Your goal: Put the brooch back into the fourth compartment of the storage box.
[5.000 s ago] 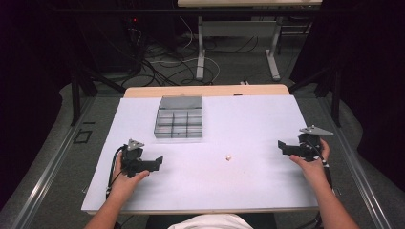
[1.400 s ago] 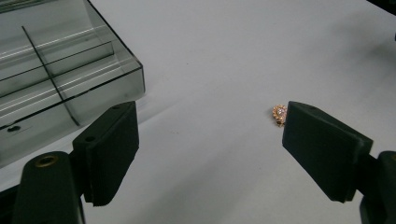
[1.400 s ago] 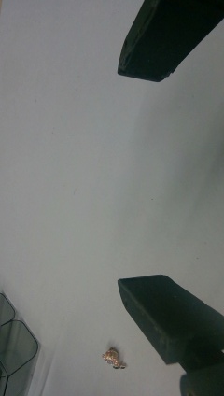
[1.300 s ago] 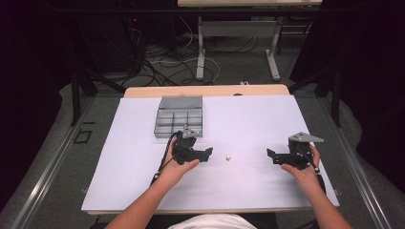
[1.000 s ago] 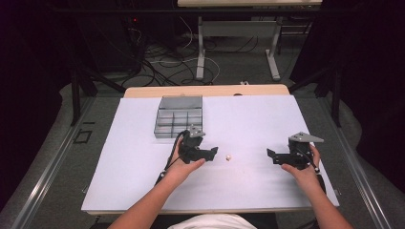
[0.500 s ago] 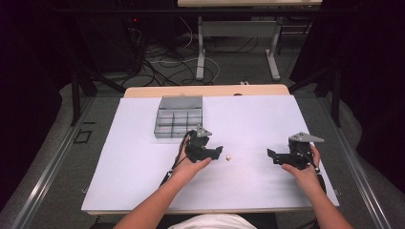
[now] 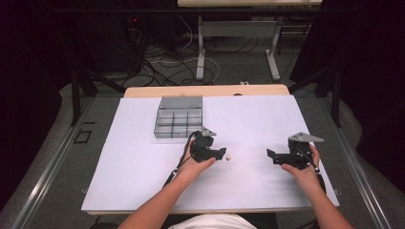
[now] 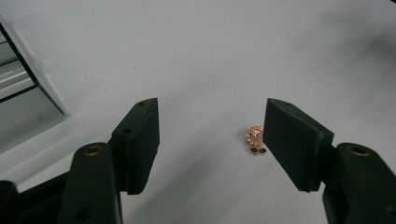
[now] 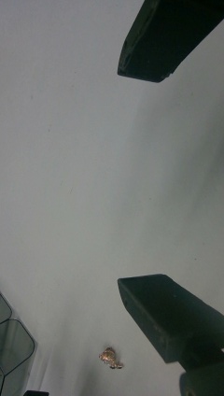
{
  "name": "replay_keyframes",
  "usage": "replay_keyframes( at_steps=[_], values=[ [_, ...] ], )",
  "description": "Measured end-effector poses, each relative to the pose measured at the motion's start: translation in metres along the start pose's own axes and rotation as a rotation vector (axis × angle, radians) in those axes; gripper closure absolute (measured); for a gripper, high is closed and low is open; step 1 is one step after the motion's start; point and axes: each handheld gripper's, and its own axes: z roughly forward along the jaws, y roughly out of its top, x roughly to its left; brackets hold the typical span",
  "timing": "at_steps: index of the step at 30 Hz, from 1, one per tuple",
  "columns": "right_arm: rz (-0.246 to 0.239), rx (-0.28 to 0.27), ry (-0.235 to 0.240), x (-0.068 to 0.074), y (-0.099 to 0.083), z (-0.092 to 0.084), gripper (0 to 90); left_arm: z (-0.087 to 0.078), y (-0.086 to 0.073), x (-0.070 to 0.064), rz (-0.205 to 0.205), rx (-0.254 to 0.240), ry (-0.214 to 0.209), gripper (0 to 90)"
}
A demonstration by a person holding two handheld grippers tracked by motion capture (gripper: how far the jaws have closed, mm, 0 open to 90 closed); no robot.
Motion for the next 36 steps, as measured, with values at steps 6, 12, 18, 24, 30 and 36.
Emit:
replay_keyframes(
  at_steps=[6,12,18,24,30,36],
  values=[
    [0.003,0.001,0.003,0.000,0.000,0.000,0.6,0.007,0.000,-0.002,-0.032,0.027,-0.033,42.1],
    [0.004,0.005,0.005,-0.001,-0.001,0.001,0.7,0.013,0.002,-0.002,-0.054,0.069,-0.067,45.9],
    [0.006,0.004,0.005,-0.001,-0.001,0.001,0.7,0.019,0.003,-0.005,-0.081,0.085,-0.104,47.0],
    [0.008,0.005,0.006,-0.001,-0.001,0.001,0.7,0.024,0.005,-0.007,-0.079,0.117,-0.118,48.3],
    [0.010,0.005,0.008,-0.001,-0.001,0.001,0.7,0.029,0.005,-0.009,-0.109,0.130,-0.120,51.6],
    [0.011,0.005,0.009,-0.002,-0.001,0.001,0.7,0.034,0.005,-0.011,-0.121,0.148,-0.128,55.8]
  ],
)
